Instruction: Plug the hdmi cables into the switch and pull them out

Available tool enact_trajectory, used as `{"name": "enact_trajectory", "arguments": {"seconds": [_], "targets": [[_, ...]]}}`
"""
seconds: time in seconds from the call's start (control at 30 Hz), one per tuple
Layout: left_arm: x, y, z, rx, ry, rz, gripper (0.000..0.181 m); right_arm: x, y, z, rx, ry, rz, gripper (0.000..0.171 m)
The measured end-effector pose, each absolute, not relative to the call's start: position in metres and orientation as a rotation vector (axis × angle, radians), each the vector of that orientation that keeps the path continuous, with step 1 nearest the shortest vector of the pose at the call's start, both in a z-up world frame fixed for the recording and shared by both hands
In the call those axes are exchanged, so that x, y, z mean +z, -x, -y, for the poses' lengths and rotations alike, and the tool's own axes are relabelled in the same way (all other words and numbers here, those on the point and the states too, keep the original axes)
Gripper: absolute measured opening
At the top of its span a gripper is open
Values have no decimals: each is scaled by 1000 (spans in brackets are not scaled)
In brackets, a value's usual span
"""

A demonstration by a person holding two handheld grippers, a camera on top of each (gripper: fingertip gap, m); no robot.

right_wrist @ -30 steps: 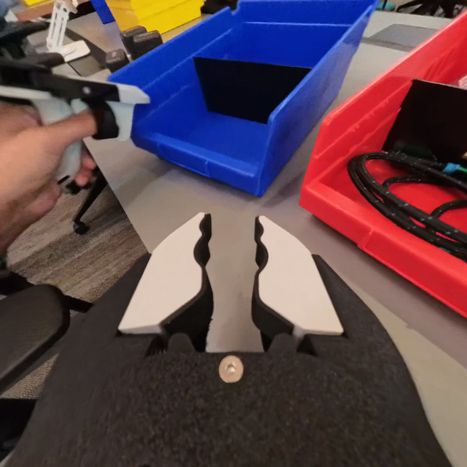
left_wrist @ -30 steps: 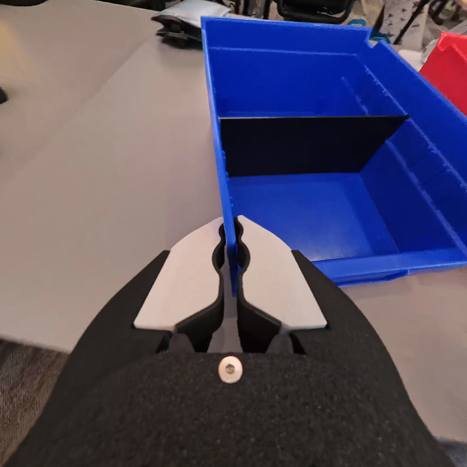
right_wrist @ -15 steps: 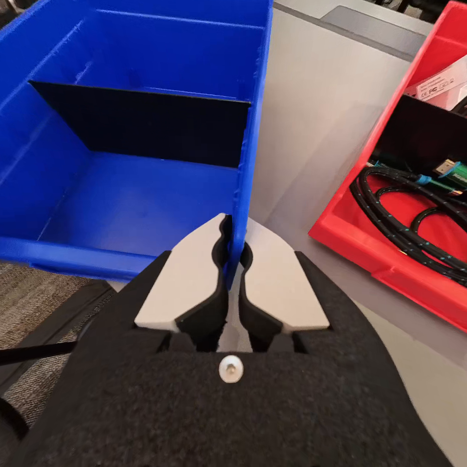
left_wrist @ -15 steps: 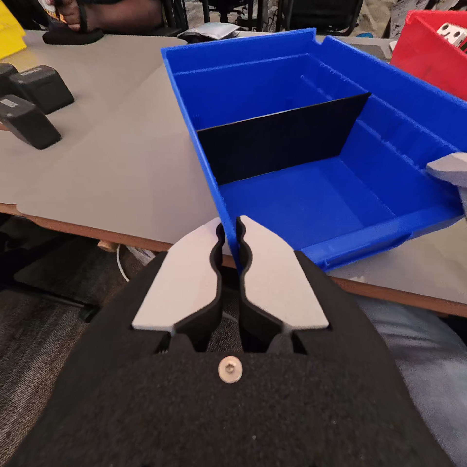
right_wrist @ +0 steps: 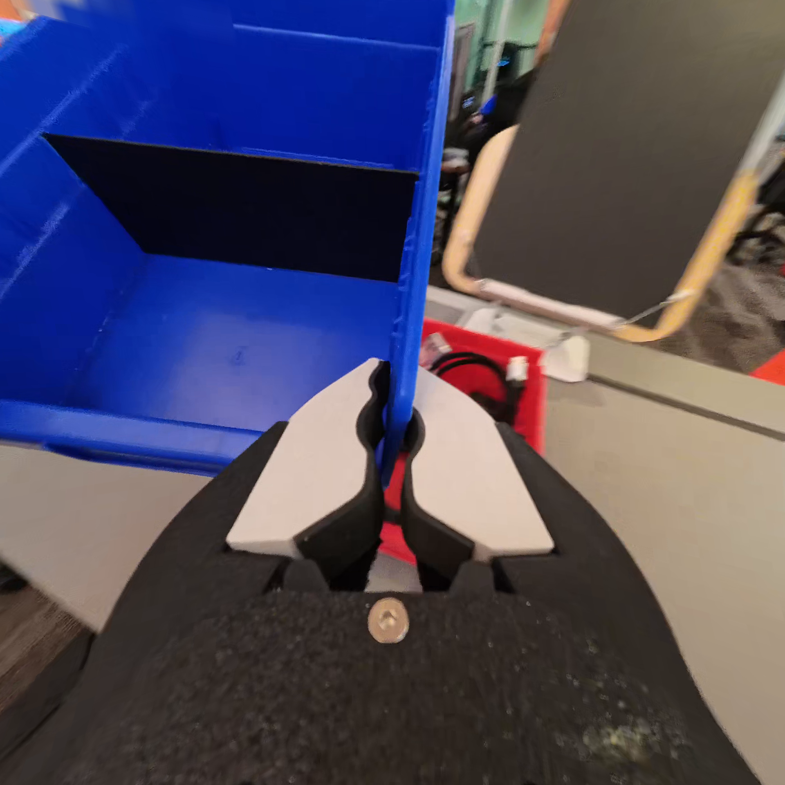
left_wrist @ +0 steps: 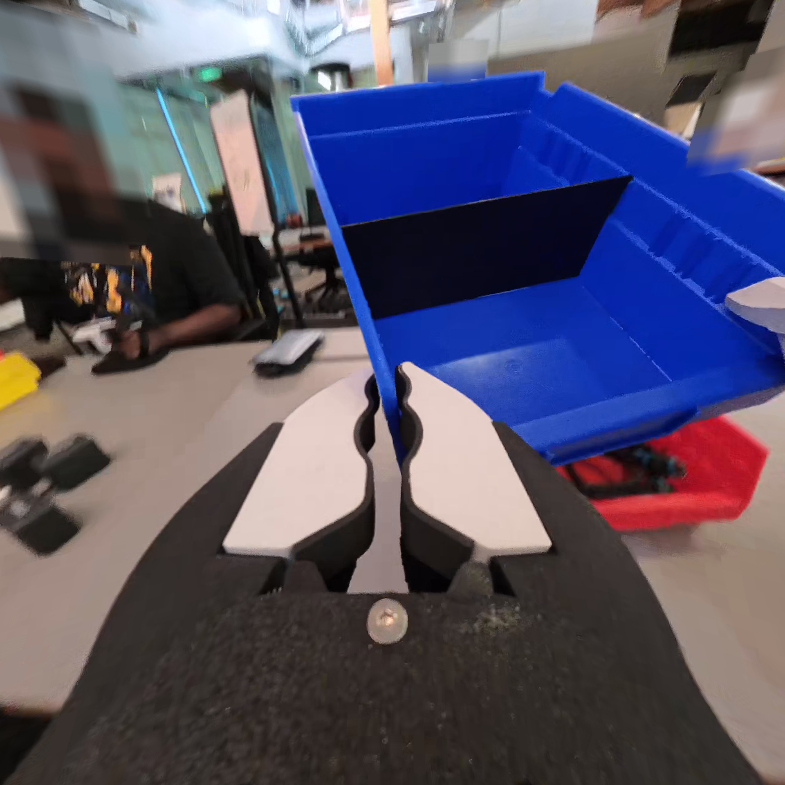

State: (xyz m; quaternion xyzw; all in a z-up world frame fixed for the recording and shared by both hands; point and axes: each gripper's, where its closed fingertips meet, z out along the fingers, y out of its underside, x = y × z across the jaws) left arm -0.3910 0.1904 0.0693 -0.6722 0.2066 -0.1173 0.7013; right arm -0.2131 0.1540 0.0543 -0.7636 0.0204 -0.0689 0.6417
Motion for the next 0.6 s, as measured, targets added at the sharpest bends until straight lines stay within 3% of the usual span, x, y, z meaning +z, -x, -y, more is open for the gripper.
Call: {"name": "enact_trajectory", "arguments": {"seconds": [0.17, 0.3, 0.43, 0.6], "targets": [[109, 248, -169, -383, 1379, -612, 7, 109, 78, -103, -296, 1636, -238, 3], [100, 140, -146, -491, 1384, -724, 7, 110, -19, -53, -434, 1674, -337, 3], [60, 49, -118, -573, 1426, -793, 7, 62, -105, -15, -449, 1761, -450, 3], [-34, -42, -92, -584, 1585, -916, 7, -35, -193, 19, -416, 1932, -567, 3]]}}
